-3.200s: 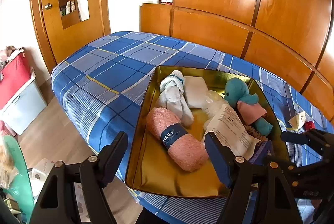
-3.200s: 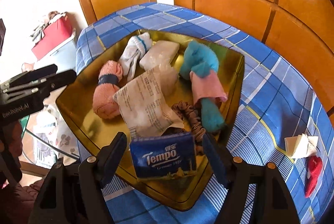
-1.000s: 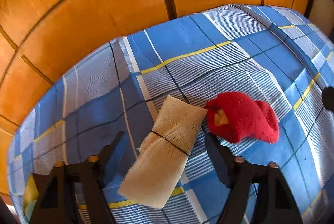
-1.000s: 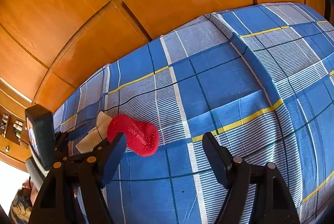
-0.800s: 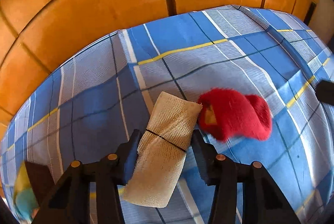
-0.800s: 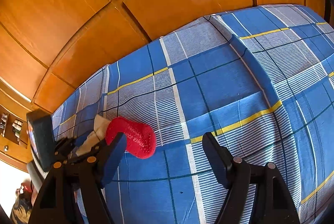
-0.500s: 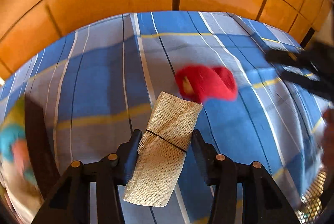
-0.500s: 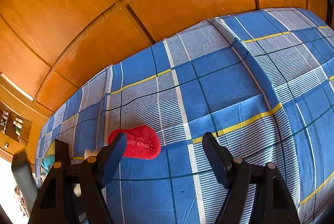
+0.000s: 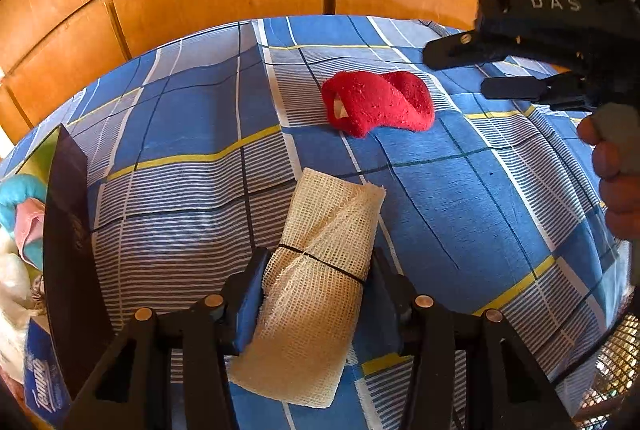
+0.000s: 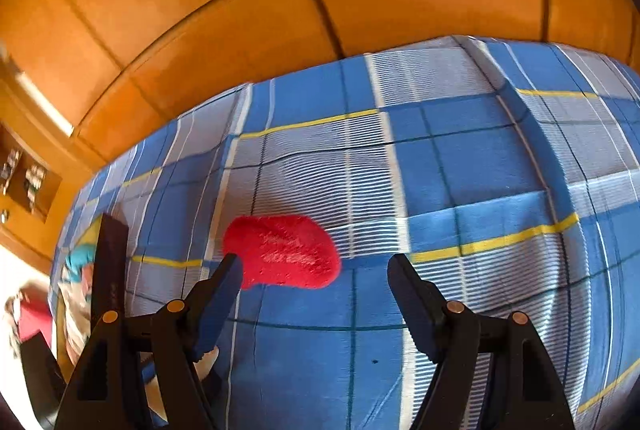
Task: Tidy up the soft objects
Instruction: 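Grasp the beige mesh sponge with the left tool while the right tool grasps the red sock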
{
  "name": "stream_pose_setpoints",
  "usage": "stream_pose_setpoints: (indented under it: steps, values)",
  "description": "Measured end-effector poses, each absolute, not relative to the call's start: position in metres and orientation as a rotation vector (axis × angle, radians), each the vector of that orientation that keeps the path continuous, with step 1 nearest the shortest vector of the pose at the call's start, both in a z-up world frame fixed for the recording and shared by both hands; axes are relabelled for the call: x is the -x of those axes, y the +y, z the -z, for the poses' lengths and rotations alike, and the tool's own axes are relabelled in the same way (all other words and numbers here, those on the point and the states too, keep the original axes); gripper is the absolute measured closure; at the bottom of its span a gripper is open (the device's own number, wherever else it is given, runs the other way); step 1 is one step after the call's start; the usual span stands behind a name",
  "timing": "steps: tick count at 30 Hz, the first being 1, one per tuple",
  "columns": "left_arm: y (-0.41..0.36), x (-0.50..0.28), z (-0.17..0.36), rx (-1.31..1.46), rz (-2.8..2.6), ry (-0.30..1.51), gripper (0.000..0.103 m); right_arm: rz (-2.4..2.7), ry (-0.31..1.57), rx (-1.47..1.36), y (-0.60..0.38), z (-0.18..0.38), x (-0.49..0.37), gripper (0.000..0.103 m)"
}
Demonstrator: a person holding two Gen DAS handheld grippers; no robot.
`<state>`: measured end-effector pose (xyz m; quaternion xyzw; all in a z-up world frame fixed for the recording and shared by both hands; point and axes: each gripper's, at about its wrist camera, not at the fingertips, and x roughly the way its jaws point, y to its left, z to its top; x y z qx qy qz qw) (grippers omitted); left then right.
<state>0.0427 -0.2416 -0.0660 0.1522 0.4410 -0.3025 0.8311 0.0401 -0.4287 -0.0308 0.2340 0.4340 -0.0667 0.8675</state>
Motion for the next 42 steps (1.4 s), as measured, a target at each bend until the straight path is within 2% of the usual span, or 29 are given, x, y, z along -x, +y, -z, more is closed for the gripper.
stream_pose_setpoints:
  steps: [9,15,16,18,19,21,28,33,42]
  values:
    - [-0.240,-0.042,0.066,-0.315,0.649,0.923,0.053,0.008,0.998,-0.156,-0.367,0.036,-0.076,0.027]
    - [-0.240,-0.044,0.067,-0.309,0.646,0.922,0.053,0.020,1.058,-0.070,-0.361,0.055,-0.108,0.030]
    - [-0.239,-0.044,0.067,-0.307,0.646,0.922,0.053,0.017,1.069,-0.071,-0.362,0.058,-0.112,0.044]
    - [-0.239,-0.043,0.067,-0.309,0.646,0.919,0.053,0.016,1.086,-0.046,-0.364,0.066,-0.115,0.059]
    - [-0.240,-0.043,0.067,-0.310,0.645,0.918,0.053,0.017,1.075,-0.026,-0.363,0.066,-0.113,0.071]
    - [-0.239,-0.043,0.067,-0.305,0.646,0.917,0.053,-0.001,1.073,-0.026,-0.365,0.062,-0.104,0.076]
    - [-0.240,-0.038,0.066,-0.309,0.643,0.910,0.053,-0.045,1.034,-0.052,-0.367,0.040,-0.061,0.076]
    - [-0.241,-0.038,0.066,-0.314,0.640,0.907,0.053,-0.005,1.098,-0.019,-0.365,0.064,-0.054,0.075]
    - [-0.239,-0.038,0.062,-0.313,0.625,0.923,0.056,-0.021,1.054,-0.037,-0.368,0.070,-0.048,0.072]
